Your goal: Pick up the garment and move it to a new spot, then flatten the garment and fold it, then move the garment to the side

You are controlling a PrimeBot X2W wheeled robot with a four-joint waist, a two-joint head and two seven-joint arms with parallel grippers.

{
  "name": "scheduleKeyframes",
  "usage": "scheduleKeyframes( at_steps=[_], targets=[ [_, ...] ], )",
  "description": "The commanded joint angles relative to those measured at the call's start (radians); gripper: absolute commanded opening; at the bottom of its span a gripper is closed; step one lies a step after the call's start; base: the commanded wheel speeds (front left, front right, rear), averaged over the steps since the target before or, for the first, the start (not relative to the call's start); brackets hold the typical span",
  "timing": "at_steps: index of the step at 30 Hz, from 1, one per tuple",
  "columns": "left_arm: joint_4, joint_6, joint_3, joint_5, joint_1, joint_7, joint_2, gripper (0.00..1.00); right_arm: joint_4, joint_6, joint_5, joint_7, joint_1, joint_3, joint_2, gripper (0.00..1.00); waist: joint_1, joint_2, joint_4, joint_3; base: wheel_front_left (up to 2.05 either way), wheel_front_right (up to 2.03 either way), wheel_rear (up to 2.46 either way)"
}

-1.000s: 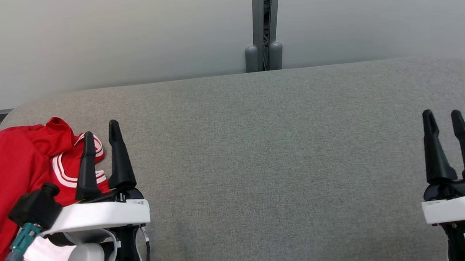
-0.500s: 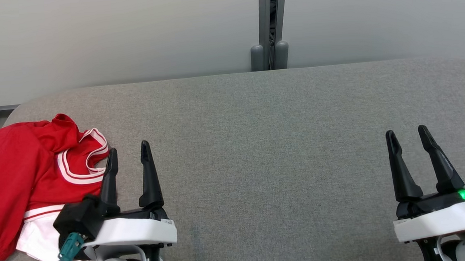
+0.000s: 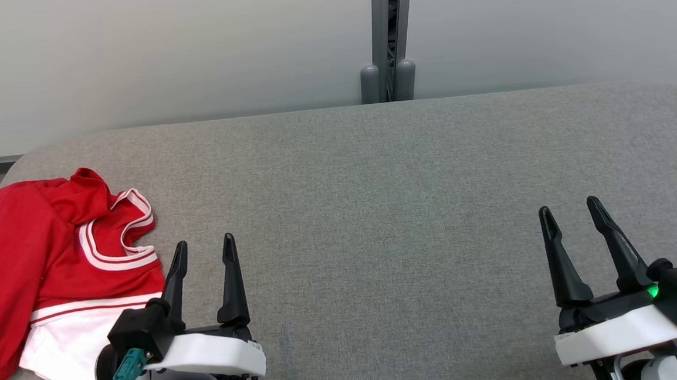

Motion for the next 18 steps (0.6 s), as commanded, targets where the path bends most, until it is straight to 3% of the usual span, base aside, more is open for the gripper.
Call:
scheduleKeyframes(
  at_steps=[1,18],
  targets=[
    [-0.008,0.004,0.005,0.018,-0.005,-0.005,0.004,1.00,-0.004,0.004,-0.022,-0.009,-0.009,-0.003,-0.001,1.00,0.0000,0.0000,0.000,0.000,0.00,0.00,0.00],
    [0.084,0.039,0.013,0.115,0.004,-0.017,0.005,1.00,0.080,0.005,-0.150,-0.031,-0.020,-0.037,0.030,1.00,0.0000,0.0000,0.003,-0.002,0.00,0.00,0.00]
  ],
)
